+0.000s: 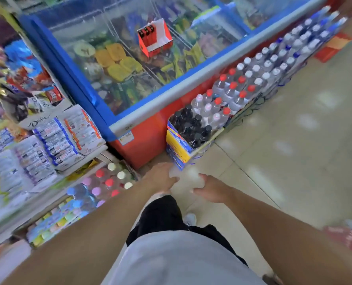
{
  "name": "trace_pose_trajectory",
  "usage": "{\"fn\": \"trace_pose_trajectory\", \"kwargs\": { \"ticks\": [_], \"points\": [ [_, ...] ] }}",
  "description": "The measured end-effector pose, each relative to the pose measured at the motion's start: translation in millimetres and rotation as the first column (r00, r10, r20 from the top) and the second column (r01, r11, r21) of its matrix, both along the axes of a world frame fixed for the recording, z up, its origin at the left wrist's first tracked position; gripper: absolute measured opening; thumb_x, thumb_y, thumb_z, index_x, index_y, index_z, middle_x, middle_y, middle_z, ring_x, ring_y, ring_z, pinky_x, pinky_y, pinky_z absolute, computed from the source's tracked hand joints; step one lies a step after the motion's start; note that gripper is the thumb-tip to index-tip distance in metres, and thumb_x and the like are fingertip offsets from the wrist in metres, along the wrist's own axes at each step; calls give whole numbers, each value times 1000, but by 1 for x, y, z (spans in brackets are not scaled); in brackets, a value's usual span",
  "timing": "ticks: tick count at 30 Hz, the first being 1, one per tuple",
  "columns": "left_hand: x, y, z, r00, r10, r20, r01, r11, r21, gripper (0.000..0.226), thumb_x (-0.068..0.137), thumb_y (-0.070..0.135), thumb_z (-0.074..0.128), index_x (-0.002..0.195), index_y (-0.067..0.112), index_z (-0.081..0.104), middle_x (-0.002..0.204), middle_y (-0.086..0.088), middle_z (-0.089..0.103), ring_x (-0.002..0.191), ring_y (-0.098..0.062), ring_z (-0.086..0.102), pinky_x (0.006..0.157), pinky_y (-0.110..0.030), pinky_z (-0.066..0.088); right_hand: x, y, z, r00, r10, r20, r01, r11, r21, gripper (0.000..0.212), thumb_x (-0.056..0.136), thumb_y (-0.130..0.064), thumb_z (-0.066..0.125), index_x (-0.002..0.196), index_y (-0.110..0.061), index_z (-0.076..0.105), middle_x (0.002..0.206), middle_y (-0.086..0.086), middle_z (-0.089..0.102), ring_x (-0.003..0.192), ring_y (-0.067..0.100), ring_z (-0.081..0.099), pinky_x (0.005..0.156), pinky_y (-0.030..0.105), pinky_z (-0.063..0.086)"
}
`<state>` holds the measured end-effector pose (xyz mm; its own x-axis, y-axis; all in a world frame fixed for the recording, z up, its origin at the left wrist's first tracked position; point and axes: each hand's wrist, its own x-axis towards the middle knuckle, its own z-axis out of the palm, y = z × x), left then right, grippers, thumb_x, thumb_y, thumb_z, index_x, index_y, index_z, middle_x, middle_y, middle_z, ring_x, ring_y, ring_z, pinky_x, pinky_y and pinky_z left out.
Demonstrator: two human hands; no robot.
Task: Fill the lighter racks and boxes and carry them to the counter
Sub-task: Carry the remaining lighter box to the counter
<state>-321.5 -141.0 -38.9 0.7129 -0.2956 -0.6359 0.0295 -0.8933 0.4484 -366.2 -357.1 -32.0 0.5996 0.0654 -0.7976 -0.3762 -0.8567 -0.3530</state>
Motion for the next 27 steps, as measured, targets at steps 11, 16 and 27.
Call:
{"fn": "trace_pose_trajectory", "kwargs": {
  "ticks": [11, 16, 27],
  "points": [
    [141, -9, 8, 868, 401, 292, -326, 905, -272, 49, 97, 25, 65, 143, 11, 54, 150, -9, 51, 140, -26, 43, 115, -32, 29, 219, 22, 18, 936, 286, 204, -283, 958, -45, 72, 94, -42, 64, 153, -14, 36, 155, 5, 43, 138, 22, 45, 109, 29, 36],
    [247, 0, 6, 780, 490, 390, -384, 866, -320, 47, 94, 18, 65, 140, 13, 56, 146, -7, 53, 136, -27, 46, 112, -36, 37, 330, 46, 22, 875, 279, 396, -262, 960, -97, 42, 98, -36, 57, 136, -19, 57, 136, 2, 61, 127, 25, 55, 101, 34, 44],
    [413, 18, 12, 719, 653, 236, -592, 754, -283, 94, 90, 28, 73, 162, 20, 13, 164, -7, 27, 150, -28, 27, 118, -45, 37, 504, 61, 30, 871, -107, 480, 66, 993, 102, 54, 97, -25, 64, 146, -15, 44, 141, 2, 54, 105, 20, 64, 85, 31, 56]
  ]
}}
